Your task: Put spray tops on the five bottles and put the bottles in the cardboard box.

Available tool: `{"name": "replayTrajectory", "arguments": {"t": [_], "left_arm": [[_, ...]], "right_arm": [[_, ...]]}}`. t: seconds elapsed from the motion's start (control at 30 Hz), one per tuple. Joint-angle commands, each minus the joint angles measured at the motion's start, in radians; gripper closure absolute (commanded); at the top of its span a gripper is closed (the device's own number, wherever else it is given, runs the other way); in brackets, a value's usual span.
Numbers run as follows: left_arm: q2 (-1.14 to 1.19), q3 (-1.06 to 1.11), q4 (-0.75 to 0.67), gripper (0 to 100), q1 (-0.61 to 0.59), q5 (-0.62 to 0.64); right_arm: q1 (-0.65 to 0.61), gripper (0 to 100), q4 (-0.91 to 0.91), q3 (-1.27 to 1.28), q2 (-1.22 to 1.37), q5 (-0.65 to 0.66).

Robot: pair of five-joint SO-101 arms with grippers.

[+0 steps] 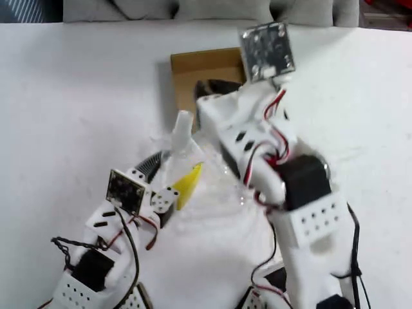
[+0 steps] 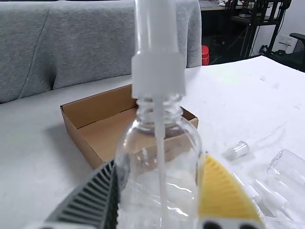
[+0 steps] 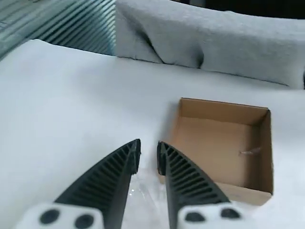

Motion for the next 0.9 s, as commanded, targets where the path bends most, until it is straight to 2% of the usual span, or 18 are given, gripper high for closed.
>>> {"name": "replayTrajectory", "arguments": {"t": [0.0, 0.13, 0.4, 0.87], "left_arm": [[-0.016, -0.009, -0.043, 98, -0.002, -0.012], [-0.016, -0.009, -0.043, 98, -0.002, -0.012], [-0.016, -0.009, -0.043, 98, -0.002, -0.012], [-0.016, -0.009, -0.044, 98, -0.002, -0.012]], "right_arm": [[0.064, 98.2, 0.007, -0.04, 0.035, -0.011], [0.061, 98.3, 0.005, 0.003, 0.082, -0.017], [-0.081, 98.3, 0.005, 0.127, 0.042, -0.011], [-0.05, 98.3, 0.001, 0.083, -0.028, -0.009]]}}
